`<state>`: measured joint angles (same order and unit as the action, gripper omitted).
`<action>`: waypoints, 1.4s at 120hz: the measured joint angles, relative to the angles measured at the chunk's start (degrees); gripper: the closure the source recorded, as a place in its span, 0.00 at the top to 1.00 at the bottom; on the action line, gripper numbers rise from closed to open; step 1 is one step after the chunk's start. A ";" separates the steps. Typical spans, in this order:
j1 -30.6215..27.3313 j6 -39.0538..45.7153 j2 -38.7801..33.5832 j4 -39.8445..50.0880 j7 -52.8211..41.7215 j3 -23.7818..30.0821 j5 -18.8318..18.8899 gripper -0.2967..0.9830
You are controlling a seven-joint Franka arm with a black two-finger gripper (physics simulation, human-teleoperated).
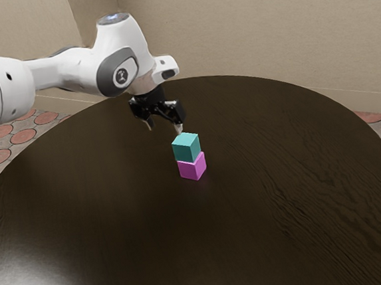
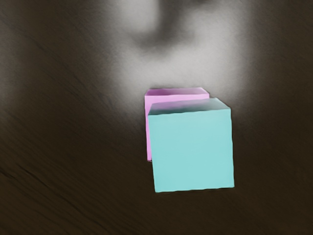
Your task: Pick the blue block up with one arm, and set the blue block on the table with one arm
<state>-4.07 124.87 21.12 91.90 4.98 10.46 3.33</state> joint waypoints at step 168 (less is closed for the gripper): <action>-0.85 20.96 15.55 -3.87 -1.35 -0.64 2.74 0.54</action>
<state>-4.92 145.83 36.66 88.03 3.63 9.82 6.07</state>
